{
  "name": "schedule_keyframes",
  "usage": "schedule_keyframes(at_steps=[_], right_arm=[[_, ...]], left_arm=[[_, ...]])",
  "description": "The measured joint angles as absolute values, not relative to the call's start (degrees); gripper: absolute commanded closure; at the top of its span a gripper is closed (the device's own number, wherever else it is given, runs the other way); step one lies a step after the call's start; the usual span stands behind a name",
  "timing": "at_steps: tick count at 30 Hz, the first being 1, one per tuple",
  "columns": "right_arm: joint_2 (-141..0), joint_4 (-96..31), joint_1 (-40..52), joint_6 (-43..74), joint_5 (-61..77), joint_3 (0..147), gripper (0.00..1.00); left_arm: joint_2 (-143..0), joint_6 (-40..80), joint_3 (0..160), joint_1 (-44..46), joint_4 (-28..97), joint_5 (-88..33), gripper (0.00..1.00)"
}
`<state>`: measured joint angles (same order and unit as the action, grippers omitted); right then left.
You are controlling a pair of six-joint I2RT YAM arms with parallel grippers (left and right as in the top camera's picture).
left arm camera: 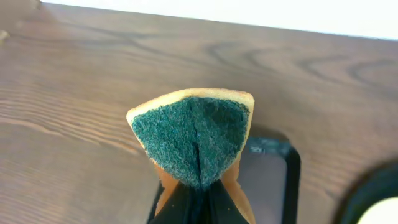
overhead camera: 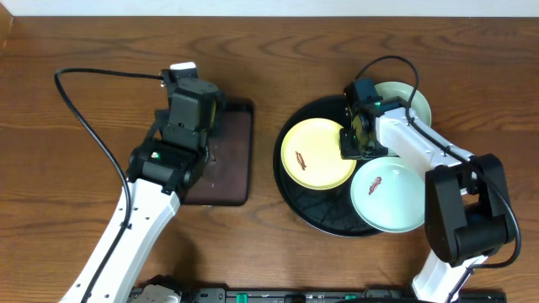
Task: Clean dirty plates on tray and stack at the side
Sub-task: 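Lift the sponge with the left gripper off the black tray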
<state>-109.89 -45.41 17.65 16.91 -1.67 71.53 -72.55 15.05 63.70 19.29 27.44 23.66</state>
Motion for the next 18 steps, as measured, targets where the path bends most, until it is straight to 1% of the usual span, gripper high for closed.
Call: schedule_keyframes(at_steps=[4,9,13,18], right_arm=[[-109.89,-45.41,17.65,16.73,-1.67,71.53,0.99],[-109.89,-45.39,17.65,16.69,-1.65,71.53,0.99],[-109.89,-45.39,17.65,16.51,-1.54,71.53,0.99],[-109.89,-45.3,17.65,16.47,-1.52,71.53,0.99]], left_arm=[[-72.55,15.0,63.7,19.29,25.28,25.3,0.93],[-72.55,14.98,63.7,19.29,25.98,25.87,0.93],[-72.88,14.92,63.66,19.31,27.68,24.64,0.93],[-75.85,13.96,62.78,19.31,26.72,22.33,0.92]])
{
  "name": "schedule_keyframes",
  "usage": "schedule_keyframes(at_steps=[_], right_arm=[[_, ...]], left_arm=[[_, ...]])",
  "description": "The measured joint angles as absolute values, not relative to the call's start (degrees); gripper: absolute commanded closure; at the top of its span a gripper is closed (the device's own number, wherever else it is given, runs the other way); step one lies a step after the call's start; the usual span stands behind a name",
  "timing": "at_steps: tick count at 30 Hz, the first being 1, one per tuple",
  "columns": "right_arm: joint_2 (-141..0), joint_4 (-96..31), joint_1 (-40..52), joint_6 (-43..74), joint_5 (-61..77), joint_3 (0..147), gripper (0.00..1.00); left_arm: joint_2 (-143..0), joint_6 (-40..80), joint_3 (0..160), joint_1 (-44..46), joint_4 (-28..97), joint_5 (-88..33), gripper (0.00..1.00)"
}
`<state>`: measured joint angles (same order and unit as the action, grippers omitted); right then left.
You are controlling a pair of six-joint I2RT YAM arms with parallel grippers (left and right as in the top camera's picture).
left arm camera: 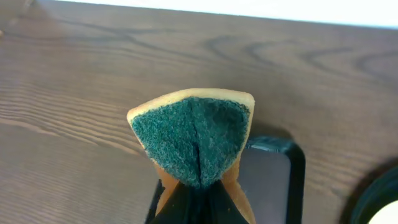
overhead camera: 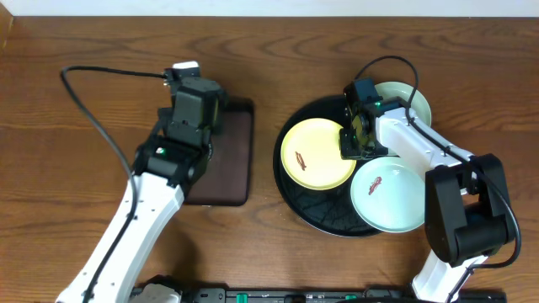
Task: Clean dirty plates on tray and stack at the side
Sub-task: 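Lift the sponge with the left gripper off the black tray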
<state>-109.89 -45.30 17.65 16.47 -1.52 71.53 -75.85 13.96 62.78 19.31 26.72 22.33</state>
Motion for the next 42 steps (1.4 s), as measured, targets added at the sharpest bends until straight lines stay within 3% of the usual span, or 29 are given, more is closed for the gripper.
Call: schedule_keyframes(at_steps=[19,31,38,42], right_arm=[[-109.89,-45.6,17.67,15.27,-1.21,71.53,0.99],[-109.89,-45.52,17.69,15.25,-1.08,71.55,0.99],[-109.89,-45.5,17.76,15.25,-1.08,71.55,0.99],[-109.89,-45.41,17.76,15.22,-1.06,71.55,0.99]], left_arm=[[-83.7,19.46,61.34,19.22,24.08,22.26,0.93],[-83.57,18.85,66.24,15.35,38.09,13.78,0.93],[-84.9,15.53,77.32,11.84,50.87,7.46,0.93],[-85.78,14.22,81.14,11.81,52.12,4.14,0.93]])
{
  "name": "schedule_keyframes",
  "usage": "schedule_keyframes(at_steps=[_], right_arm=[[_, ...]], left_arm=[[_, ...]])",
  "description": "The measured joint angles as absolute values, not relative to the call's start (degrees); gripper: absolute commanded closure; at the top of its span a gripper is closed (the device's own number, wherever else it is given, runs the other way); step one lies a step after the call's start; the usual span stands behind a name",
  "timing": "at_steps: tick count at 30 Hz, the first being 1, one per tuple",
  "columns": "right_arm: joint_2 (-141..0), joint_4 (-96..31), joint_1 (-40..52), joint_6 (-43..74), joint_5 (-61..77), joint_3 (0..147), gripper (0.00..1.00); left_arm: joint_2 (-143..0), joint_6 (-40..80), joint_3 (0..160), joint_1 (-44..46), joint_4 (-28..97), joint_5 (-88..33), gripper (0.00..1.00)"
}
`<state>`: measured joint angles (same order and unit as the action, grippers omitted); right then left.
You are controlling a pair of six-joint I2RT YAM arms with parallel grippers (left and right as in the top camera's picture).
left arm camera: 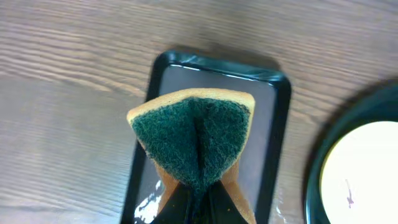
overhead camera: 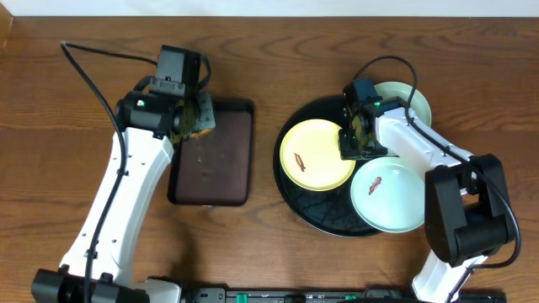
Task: Clean dirty plates on tray and stack at the side
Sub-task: 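Lift the sponge with the left gripper off the black tray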
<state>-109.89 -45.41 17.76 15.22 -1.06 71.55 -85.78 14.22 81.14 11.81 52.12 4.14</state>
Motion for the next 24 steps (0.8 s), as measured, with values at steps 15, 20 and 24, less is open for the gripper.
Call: schedule_keyframes(at_steps=[15,20,24], right_arm=[[-109.89,-42.35,17.87,14.33,-1.02,71.55,0.99],[-109.89,-42.74,17.87,14.37,-0.99,71.57,0.99],[-109.89,-43.99,17.87,15.38,-0.97,71.64,0.99]], left_arm=[[-92.38,13.23,81.1,13.23,53.15,0.73,0.93],[-92.38,13.13,81.1,13.3,52.62,0.51,0.93],[-92.38,11.84,81.1,13.3,49.12,0.58,0.93]])
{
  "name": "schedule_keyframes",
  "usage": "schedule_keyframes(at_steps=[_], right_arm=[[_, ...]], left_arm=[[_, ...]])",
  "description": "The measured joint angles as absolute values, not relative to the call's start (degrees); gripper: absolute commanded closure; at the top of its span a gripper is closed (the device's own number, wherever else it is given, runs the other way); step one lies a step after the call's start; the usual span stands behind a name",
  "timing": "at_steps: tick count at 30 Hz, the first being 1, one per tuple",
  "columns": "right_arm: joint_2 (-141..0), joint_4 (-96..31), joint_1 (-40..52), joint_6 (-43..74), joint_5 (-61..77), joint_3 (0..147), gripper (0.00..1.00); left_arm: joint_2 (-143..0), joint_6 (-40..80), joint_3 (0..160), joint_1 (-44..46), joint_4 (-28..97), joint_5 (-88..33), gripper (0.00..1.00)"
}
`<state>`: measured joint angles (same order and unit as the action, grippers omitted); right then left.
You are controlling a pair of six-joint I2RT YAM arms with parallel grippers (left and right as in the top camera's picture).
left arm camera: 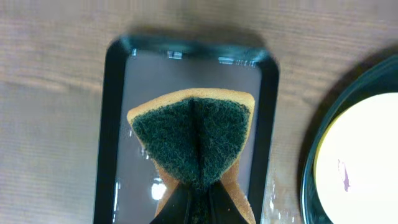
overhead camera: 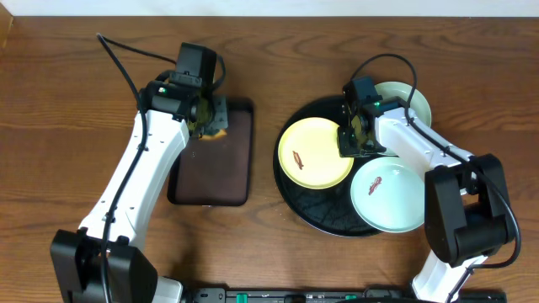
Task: Clean dirty plates on tray and stack at the side
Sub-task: 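Lift the sponge with the left gripper off the black tray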
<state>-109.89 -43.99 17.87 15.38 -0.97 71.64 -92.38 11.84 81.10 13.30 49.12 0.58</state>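
Observation:
A yellow plate [overhead camera: 313, 153] with a red smear lies on the left of the round black tray [overhead camera: 313, 220]. My right gripper [overhead camera: 357, 137] sits at its right rim and looks shut on it. A pale green plate [overhead camera: 387, 195], also smeared red, lies at the tray's front right. My left gripper [left arm camera: 198, 200] is shut on a folded orange sponge [left arm camera: 193, 138], green pad facing out. It hangs over the far left part of the small rectangular black tray [left arm camera: 112, 124]. In the overhead view the left gripper [overhead camera: 210, 119] is well left of the plates.
Another pale green plate [overhead camera: 413, 99] lies at the back right, half behind the round tray. The small tray [overhead camera: 244, 189] has wet glints on its floor. Bare wooden table [overhead camera: 67, 168] surrounds both trays. Cables loop behind each arm.
My left gripper has moved a little right and forward with the sponge, from the small tray's far left corner to over its far end. The right gripper and plates have not moved.
At the two oldest moments my left gripper held the sponge above the small tray's left side, its camera facing the far table edge. Then the wrist was farther back, at the tray's far left corner, looking down. Now the sponge hangs over the tray. The right gripper stayed at the yellow plate.

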Motion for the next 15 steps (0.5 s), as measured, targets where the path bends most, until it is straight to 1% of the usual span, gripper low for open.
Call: schedule_keyframes(at_steps=[7,12,15], right_arm=[[-109.89,-46.7,17.87,23.57,-0.89,71.9,0.99],[-109.89,-46.59,17.87,25.08,-0.86,71.9,0.99],[-109.89,-46.61,17.87,25.1,-0.84,71.9,0.99]], left_arm=[[-92.38,11.35,81.1,15.4,47.99,0.82,0.93],[-92.38,10.85,80.9,17.8,48.36,0.99,0.93],[-92.38,10.61,80.82,18.63,47.59,3.14,0.93]])
